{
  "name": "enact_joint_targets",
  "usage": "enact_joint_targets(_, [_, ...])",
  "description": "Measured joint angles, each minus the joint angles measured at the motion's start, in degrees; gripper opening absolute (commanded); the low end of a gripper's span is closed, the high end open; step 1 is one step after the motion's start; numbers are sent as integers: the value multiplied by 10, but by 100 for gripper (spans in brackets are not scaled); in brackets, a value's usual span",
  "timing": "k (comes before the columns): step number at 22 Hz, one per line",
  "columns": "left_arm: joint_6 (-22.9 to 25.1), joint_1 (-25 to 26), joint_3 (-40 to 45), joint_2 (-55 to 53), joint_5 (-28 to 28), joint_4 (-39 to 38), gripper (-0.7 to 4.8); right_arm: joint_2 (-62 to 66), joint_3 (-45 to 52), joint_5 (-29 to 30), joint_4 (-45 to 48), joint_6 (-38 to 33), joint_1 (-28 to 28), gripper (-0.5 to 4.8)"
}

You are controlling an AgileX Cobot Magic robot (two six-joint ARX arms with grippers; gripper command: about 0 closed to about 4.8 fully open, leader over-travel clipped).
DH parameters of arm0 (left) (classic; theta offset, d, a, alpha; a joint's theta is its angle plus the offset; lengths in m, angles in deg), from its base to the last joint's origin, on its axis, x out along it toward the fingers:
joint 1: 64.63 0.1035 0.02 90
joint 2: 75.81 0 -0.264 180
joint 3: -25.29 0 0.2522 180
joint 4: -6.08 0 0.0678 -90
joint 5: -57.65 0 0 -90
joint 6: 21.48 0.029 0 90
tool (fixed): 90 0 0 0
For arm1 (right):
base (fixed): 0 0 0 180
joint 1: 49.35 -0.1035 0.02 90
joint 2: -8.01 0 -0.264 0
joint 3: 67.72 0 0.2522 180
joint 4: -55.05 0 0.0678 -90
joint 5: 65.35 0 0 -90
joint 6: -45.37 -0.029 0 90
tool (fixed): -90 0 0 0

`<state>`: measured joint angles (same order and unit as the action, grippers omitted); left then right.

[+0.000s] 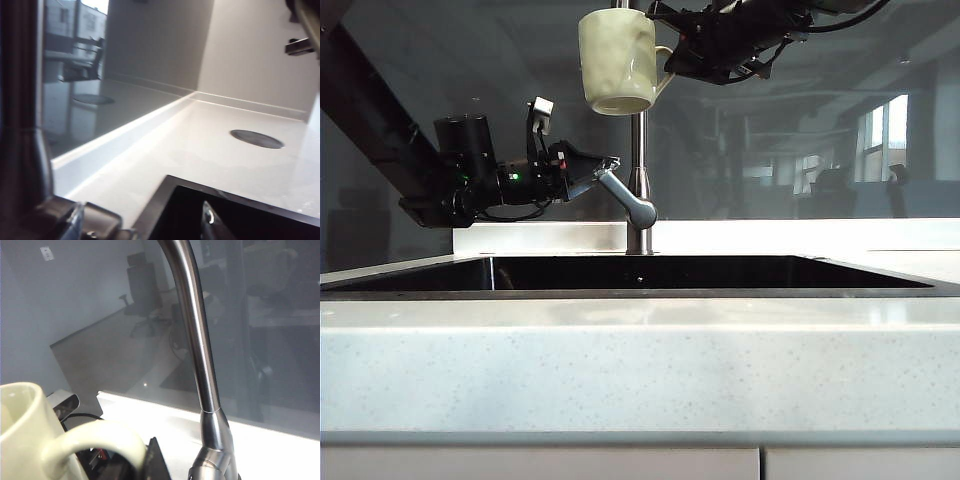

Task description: Pick up the mug next to the sink, go to the faucet to get some water, pour the water into the sink, and finally put the mug back to its place.

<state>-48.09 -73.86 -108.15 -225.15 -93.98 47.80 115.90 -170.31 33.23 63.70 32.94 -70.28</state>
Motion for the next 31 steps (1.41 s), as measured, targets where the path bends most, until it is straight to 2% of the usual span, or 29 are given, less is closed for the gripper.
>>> enact_joint_targets(6, [45, 5, 0, 0, 15, -10, 296, 0, 0, 0, 0, 0, 4, -5])
enact_joint_targets(16, [59, 14, 0, 0, 34, -27, 296, 0, 0, -2, 0, 1, 6, -5])
enact_joint_targets(18, [90, 14, 0, 0, 40, -43, 296, 0, 0, -2, 0, 1, 6, -5])
enact_joint_targets(23, [116, 14, 0, 0, 46, -66, 296, 0, 0, -2, 0, 1, 6, -5])
enact_joint_targets(29, [118, 8, 0, 0, 108, -67, 295, 0, 0, -2, 0, 3, 6, -5])
enact_joint_targets(31, [132, 8, 0, 0, 134, -64, 295, 0, 0, -2, 0, 3, 6, -5])
